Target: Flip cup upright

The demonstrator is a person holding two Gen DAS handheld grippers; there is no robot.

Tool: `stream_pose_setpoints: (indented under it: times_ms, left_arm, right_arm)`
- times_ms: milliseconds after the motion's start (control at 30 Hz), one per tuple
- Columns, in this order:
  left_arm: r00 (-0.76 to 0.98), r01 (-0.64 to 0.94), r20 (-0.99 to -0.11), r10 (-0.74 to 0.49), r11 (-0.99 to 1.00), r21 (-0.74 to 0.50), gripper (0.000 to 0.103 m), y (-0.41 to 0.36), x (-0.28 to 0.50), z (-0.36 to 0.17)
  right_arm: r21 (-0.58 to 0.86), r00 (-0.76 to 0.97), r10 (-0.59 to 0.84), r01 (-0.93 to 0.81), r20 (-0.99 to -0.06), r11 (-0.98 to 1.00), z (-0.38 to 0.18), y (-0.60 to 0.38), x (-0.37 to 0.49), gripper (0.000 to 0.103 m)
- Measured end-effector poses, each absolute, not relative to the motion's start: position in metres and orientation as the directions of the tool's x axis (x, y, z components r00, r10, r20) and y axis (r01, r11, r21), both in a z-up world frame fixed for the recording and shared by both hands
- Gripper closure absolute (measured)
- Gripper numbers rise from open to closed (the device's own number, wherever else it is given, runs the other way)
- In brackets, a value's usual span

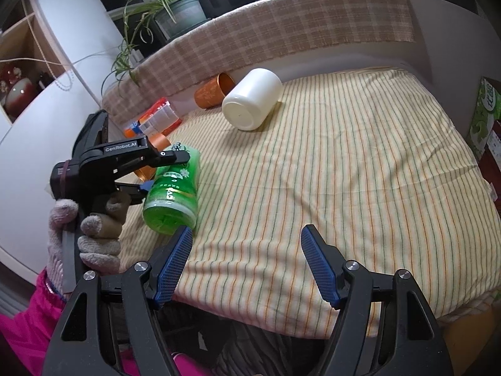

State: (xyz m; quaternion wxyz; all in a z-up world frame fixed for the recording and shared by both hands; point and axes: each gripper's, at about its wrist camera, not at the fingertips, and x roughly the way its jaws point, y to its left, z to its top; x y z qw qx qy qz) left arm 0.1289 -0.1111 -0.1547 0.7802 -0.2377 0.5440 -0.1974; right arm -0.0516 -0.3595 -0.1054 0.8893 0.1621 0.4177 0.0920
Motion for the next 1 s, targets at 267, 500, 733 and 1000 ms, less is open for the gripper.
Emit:
stream_pose_setpoints:
  times_ms: [267,500,733,1000]
  left_arm:
    - [0.438,0.174,-0.742,-0.508,0.857,-0.485,0.042,-0.118,0.108,-0.121]
    - [0.52,0.234,-0.719,-0.46,0.887,-0.398,0.043,-0.121,0.094,-0.1]
    - [0.618,0.278,-0.689,-0.378,0.925,-0.258,0.044,-0.13,0.083,-0.087]
    - [0.677,0.303,-0.662,-0.321,0.942,-0.146,0.044,-0.143,0.077,-0.085]
  right_arm:
    - [0.359,0.63,0.29,-0.02,-0.72,0.933,-0.108,-0.357,-0.05,0.031]
    - [0.349,0.628,0.286,-0.025,-0.724,0.937,-0.107,-0.354,-0.048,0.031]
    - [0.34,0.633,0.279,-0.026,-0.722,0.94,-0.106,-0.351,-0.049,0.031]
    - [0.324,0.644,0.263,-0.024,-0.718,0.946,-0.103,-0.349,-0.051,0.031]
